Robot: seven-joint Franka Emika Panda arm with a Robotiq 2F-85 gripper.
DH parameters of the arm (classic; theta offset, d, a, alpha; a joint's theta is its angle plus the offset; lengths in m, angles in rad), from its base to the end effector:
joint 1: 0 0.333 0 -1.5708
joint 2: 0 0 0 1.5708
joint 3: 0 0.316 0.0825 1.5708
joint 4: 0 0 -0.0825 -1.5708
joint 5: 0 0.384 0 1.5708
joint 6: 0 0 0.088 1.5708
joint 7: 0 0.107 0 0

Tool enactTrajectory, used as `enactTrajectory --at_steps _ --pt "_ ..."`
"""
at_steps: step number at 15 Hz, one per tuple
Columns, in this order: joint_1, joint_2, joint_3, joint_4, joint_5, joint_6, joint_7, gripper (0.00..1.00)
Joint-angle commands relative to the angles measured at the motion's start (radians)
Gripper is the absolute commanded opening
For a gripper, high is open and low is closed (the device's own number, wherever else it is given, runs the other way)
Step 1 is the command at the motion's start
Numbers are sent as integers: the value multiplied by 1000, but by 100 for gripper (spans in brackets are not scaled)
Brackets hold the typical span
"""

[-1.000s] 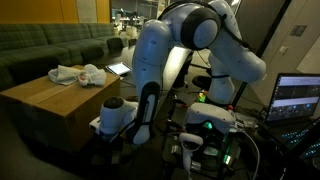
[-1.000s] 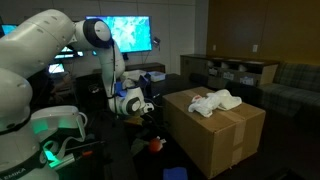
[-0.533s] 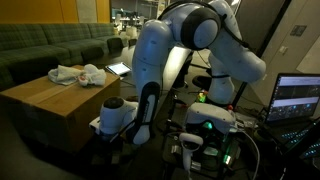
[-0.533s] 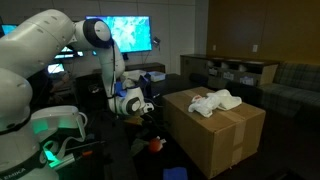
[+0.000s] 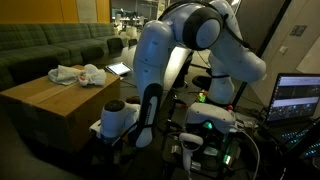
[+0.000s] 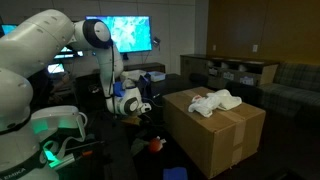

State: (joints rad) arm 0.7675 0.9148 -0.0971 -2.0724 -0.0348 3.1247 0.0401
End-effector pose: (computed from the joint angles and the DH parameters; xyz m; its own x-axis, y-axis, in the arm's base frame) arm 0.4277 0.3366 0.0017 0.7486 0.6482 0.1393 0.6445 -0.7608 0.0767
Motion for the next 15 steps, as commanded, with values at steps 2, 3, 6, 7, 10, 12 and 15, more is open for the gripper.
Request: enactTrajectory --at_steps 2,3,6,7,10,12,15 --pt "-3 -7 3 -4 -20 -1 6 100" --pt "-5 -7 2 -2 -20 -2 6 100" --pt "-6 -4 -6 4 -20 -3 7 100" --pt "-6 -4 -8 4 -20 -2 6 100" --pt "-15 1 -7 11 -21 -8 4 100" --pt "-20 8 -4 15 -21 -11 3 100" --pt "-31 18 5 24 -23 -26 1 100"
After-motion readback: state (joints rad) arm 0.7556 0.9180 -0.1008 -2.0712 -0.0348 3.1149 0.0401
